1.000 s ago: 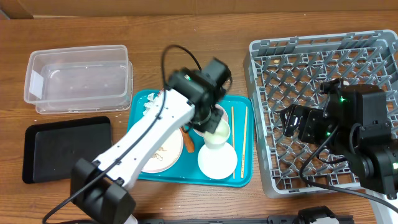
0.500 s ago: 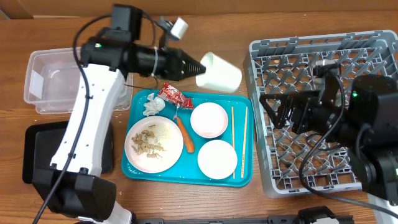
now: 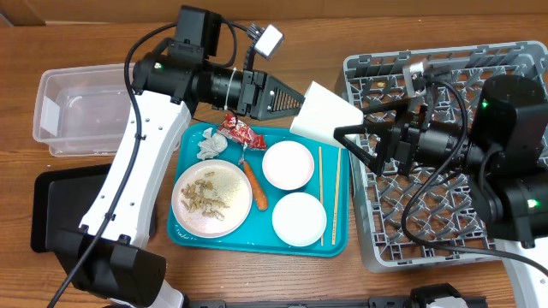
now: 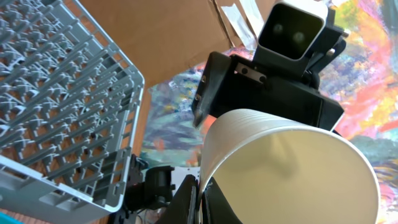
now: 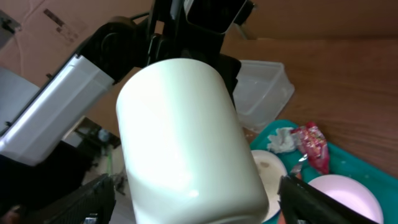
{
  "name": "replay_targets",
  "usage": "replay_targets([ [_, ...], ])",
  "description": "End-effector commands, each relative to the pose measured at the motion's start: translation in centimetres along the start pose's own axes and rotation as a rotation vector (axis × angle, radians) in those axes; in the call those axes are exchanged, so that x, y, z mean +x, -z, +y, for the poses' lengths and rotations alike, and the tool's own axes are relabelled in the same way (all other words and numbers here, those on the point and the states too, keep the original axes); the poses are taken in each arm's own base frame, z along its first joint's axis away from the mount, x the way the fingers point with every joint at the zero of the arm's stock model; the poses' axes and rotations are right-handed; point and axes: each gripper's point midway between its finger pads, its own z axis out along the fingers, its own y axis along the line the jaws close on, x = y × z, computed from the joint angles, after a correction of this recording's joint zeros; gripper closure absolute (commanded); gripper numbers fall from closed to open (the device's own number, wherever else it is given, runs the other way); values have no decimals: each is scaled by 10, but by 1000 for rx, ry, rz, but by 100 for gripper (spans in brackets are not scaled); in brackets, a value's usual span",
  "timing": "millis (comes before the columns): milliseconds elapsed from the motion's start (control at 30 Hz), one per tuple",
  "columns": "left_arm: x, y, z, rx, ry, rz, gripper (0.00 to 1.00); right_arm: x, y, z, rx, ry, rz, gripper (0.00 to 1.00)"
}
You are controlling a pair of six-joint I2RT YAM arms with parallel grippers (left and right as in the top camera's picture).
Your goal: Sort waste into correct bins and load items into the dishwasher
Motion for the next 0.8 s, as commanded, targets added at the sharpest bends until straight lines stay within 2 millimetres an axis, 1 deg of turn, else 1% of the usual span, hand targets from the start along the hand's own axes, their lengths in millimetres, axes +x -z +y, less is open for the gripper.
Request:
replay_targets([
  [0, 1, -5, -22, 50, -34, 16, 96, -5, 5, 19, -73, 46, -6, 24],
  [233, -4, -5, -18, 24, -72, 10, 95, 4, 12, 28, -75, 76, 5, 26],
  [267, -5, -5, -17, 16, -70, 9, 93, 5, 13, 30, -74, 81, 4, 29],
  [300, -6, -5, -16, 13, -68, 7, 86, 6, 14, 30, -66, 81, 2, 32],
  [367, -9, -5, -17, 13, -73, 5, 42, 6, 16, 28, -35, 79, -5, 33],
  [400, -10, -5, -17, 14, -74, 5, 14, 6, 17, 24, -5, 77, -13, 33],
  [433, -11, -5, -17, 13, -71, 4, 0, 5, 19, 21, 26, 77, -23, 34],
  [500, -13, -5, -17, 10, -79, 2, 1, 3, 26, 20, 85, 96, -55, 35],
  [533, -13, -5, -17, 11, -80, 2, 8, 3, 28, 21, 92, 102, -61, 35],
  [600, -13, -5, -17, 10, -81, 2, 48, 4, 28, 22, 92, 99, -59, 36],
  [633, -13, -5, -17, 10, -81, 2, 72, 7, 28, 20, 98, 90, -51, 35],
  [667, -13, -5, -17, 6, -80, 0, 81, 10, 29, 16, 118, 78, -41, 35],
  [700, -14, -4, -14, -8, -74, -4, 83, 14, 29, 11, 145, 67, -32, 35],
  [733, -14, -4, -11, -26, -65, -8, 79, 16, 30, 8, 160, 62, -26, 34],
  [767, -14, -4, -5, -61, -53, -14, 69, 19, 31, 1, 198, 46, -17, 31],
])
